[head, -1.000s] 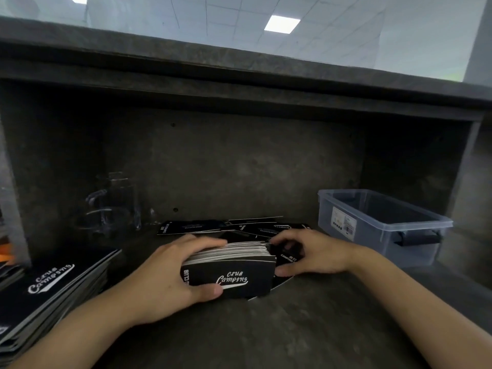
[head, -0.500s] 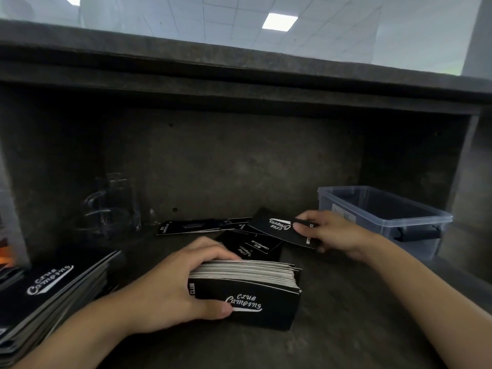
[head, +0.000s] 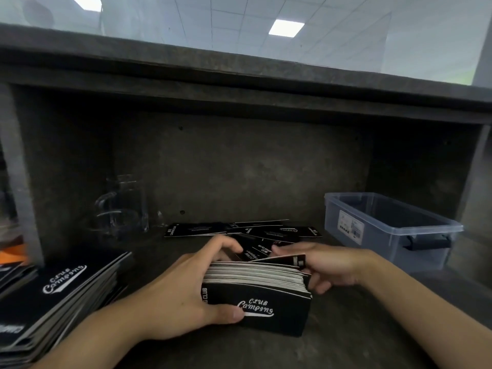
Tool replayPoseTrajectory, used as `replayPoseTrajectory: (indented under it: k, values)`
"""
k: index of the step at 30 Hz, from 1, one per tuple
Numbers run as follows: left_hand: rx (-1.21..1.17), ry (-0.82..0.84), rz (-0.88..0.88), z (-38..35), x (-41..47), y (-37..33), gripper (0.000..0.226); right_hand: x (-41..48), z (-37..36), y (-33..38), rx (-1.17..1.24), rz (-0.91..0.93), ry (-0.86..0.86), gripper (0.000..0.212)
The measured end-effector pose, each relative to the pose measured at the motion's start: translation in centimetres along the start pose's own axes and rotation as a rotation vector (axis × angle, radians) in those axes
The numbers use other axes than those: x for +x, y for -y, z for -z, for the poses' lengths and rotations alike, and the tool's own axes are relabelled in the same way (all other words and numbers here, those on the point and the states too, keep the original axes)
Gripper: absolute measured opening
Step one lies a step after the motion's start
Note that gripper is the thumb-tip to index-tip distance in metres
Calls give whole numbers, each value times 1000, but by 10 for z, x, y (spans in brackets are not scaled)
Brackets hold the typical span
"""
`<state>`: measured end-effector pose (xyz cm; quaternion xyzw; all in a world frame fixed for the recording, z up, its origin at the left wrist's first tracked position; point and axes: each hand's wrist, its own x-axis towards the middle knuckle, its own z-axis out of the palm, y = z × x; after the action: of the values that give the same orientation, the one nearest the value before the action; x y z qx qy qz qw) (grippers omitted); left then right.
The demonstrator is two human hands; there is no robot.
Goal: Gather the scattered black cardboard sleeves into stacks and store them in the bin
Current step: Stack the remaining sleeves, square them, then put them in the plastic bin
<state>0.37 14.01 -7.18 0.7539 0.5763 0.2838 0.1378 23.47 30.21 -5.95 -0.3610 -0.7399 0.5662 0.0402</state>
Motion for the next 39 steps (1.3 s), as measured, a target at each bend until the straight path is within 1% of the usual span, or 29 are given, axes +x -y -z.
replayPoseTrajectory:
  k: [1, 2, 4, 5, 6, 7, 8, 10, 11, 12, 13, 15, 17, 20, 24, 25, 26, 28, 29, 31, 33, 34, 35, 36, 38, 39]
  values:
    - [19, -15, -1, 0, -1, 0, 75, 5, -2, -1, -108, 24, -94, 39]
    - [41, -28, -5, 0, -1, -1, 74, 12, 0, -4, -197, 98, -219, 40]
    - [68, -47, -39, 0, 0, 0, 69, 26, 13, -15, -342, 298, -530, 34]
    - [68, -55, -57, 0, 0, 2, 67, 32, 24, -23, -474, 346, -667, 31]
    - [59, -59, -67, 0, 1, 4, 65, 37, 35, -31, -640, 334, -757, 39]
    - [44, -60, -71, -1, 2, 5, 64, 40, 45, -39, -782, 283, -775, 56]
    - [26, -59, -75, -2, 3, 8, 63, 45, 51, -46, -858, 209, -753, 75]
    - [-12, -62, -85, -4, 5, 10, 61, 54, 60, -52, -813, 80, -687, 103]
    - [-32, -60, -85, -4, 4, 10, 60, 59, 63, -56, -794, 34, -670, 111]
    - [-46, -57, -83, -5, 4, 10, 60, 63, 63, -58, -814, 3, -663, 113]
    - [-50, -58, -87, -5, 4, 11, 60, 65, 62, -56, -853, -17, -656, 108]
    - [-33, -70, -99, -6, 6, 13, 60, 67, 58, -51, -887, -41, -687, 86]
    - [-34, -79, -101, -7, 6, 14, 60, 69, 55, -48, -841, -16, -738, 73]
    - [-31, -65, -102, -7, 6, 14, 61, 69, 59, -44, -676, -9, -682, 69]
    - [-26, -51, -79, -5, 7, 15, 61, 56, 68, -39, -463, 60, -591, 66]
    - [-27, -49, -80, -5, 7, 15, 61, 52, 70, -38, -447, 85, -569, 60]
    - [-27, -47, -80, -5, 8, 14, 61, 49, 70, -38, -444, 122, -560, 48]
    - [-30, -43, -74, -4, 7, 14, 61, 41, 69, -35, -413, 251, -618, 24]
    - [-31, -44, -72, -5, 7, 15, 62, 35, 68, -33, -376, 322, -659, 15]
    - [-26, -48, -59, -5, 6, 17, 65, 23, 61, -25, -249, 440, -662, 11]
    - [-19, -52, -50, -7, 6, 19, 68, 13, 51, -16, -85, 501, -539, 16]
    - [-17, -55, -54, -8, 6, 20, 69, 11, 44, -13, -42, 509, -471, 19]
    - [-14, -59, -64, -8, 6, 19, 69, 10, 38, -11, -62, 507, -420, 21]
    - [-10, -62, -74, -8, 6, 18, 69, 11, 34, -11, -159, 508, -387, 21]
    - [-4, -61, -84, -7, 6, 16, 67, 17, 23, -12, -446, 509, -371, 20]
    - [-4, -57, -88, -7, 6, 15, 64, 20, 18, -11, -541, 511, -373, 20]
